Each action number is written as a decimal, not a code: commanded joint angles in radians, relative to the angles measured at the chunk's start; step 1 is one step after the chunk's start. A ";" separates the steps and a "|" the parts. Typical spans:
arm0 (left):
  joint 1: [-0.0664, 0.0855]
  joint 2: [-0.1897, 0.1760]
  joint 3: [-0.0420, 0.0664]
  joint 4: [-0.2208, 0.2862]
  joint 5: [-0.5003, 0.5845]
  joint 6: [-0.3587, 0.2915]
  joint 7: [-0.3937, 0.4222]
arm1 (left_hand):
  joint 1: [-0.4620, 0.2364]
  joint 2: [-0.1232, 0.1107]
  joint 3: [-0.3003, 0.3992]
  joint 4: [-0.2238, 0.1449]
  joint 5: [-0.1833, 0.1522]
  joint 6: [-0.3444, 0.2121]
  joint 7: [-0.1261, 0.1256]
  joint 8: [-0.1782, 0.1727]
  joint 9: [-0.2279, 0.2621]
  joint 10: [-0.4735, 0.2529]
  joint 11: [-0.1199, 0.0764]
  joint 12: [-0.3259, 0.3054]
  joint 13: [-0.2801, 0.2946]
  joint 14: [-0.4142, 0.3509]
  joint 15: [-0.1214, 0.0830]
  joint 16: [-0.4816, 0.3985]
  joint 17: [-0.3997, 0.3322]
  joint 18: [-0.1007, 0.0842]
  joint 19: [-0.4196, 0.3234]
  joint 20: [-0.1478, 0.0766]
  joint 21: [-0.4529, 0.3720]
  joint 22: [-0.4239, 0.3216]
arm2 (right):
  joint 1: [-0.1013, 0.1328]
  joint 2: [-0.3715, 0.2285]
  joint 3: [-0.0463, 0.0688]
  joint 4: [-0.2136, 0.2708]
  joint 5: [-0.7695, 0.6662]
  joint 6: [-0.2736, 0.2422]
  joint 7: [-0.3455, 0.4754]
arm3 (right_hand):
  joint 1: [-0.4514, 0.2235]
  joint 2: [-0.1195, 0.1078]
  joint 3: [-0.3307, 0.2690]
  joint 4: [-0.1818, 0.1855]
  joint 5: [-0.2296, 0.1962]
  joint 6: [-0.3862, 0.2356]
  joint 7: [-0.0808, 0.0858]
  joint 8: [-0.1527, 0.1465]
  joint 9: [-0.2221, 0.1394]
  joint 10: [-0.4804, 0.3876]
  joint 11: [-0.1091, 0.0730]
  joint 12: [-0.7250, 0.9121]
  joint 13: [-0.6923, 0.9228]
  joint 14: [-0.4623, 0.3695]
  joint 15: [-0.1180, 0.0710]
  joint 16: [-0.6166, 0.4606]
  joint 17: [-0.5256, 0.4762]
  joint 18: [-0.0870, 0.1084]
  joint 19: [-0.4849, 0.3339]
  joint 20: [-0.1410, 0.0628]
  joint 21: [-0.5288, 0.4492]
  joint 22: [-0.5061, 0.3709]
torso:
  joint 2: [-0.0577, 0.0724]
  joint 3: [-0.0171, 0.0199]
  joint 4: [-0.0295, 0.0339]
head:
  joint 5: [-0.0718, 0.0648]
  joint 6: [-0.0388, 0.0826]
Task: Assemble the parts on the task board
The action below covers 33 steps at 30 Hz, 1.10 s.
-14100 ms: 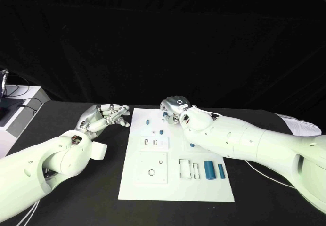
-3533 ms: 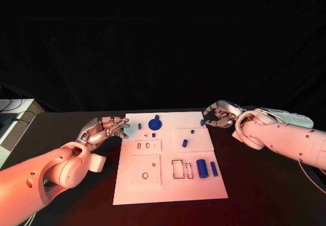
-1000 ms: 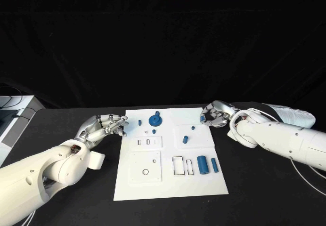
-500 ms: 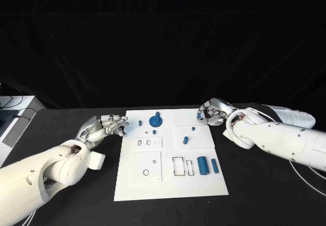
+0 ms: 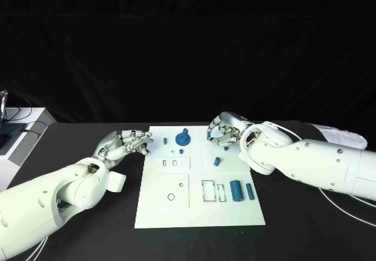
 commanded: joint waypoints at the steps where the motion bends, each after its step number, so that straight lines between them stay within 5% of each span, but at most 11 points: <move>1: 0.000 0.004 0.001 0.001 0.008 0.007 0.003 | 0.006 0.002 -0.002 -0.007 0.003 0.004 0.005 -0.001 0.001 -0.004 0.006 -0.006 -0.001 -0.008 0.001 0.007 -0.001 0.012 -0.005 0.001 0.004 0.001 | -0.003 0.022 -0.003 0.022 -0.085 0.003 -0.093 | -0.012 0.000 0.001 0.003 0.007 -0.001 -0.003 0.006 0.000 0.104 -0.005 0.002 0.263 0.103 -0.007 0.004 0.249 -0.014 0.106 -0.007 0.005 0.263 | -0.004 -0.0047 0.0031 | 0.016 -0.006; 15: 0.000 0.008 0.001 0.002 0.009 0.009 0.001 | 0.007 0.003 -0.001 -0.008 0.003 0.004 0.006 -0.002 0.001 -0.004 0.006 -0.006 -0.001 -0.008 0.002 0.007 -0.001 0.012 -0.005 0.001 0.005 0.002 | -0.061 0.105 -0.013 0.049 -0.207 -0.039 -0.122 | -0.017 -0.005 0.001 0.003 0.020 -0.008 -0.002 0.005 0.001 0.104 -0.005 0.002 0.263 0.103 -0.007 0.005 0.251 -0.014 0.106 -0.008 0.005 0.263 | -0.002 -0.0036 0.0026 | 0.039 -0.014; 20: 0.000 0.009 0.001 0.001 0.009 0.010 0.000 | 0.007 0.003 -0.001 -0.008 0.003 0.004 0.006 -0.002 0.001 -0.004 0.006 -0.006 -0.001 -0.008 0.002 0.007 -0.001 0.012 -0.005 0.001 0.005 0.002 | -0.085 0.121 -0.016 0.047 -0.237 -0.044 -0.122 | -0.017 -0.006 0.001 0.003 0.023 -0.010 -0.002 0.005 0.000 0.104 -0.005 0.002 0.263 0.103 -0.007 0.005 0.250 -0.014 0.106 -0.008 0.005 0.263 | -0.002 -0.0033 0.0053 | 0.039 -0.021; 33: 0.000 0.010 0.001 -0.001 0.009 0.012 -0.001 | 0.007 0.003 -0.001 -0.008 0.003 0.004 0.006 -0.002 0.001 -0.004 0.006 -0.006 -0.001 -0.008 0.002 0.007 -0.001 0.012 -0.005 0.001 0.005 0.002 | -0.119 0.131 -0.020 0.047 -0.270 -0.042 -0.126 | -0.017 -0.006 0.001 0.003 0.023 -0.010 -0.002 0.005 0.000 0.104 -0.005 0.002 0.263 0.103 -0.007 0.005 0.250 -0.014 0.106 -0.008 0.005 0.263 | -0.002 -0.0028 0.0006 | 0.043 -0.030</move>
